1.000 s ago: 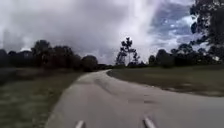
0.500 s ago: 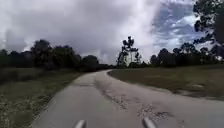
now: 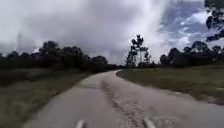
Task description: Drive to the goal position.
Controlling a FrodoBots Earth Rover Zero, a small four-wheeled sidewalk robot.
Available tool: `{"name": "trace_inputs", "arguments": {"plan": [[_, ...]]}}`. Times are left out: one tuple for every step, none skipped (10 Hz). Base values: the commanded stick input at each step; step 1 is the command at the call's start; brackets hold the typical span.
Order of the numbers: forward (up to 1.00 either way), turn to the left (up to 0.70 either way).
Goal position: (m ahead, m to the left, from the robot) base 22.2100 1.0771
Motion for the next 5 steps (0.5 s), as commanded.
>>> {"name": "trace_inputs", "arguments": {"plan": [[0.85, 0.00], [0.85, 0.00], [0.85, 0.00], [0.85, 0.00], [0.85, 0.00]]}}
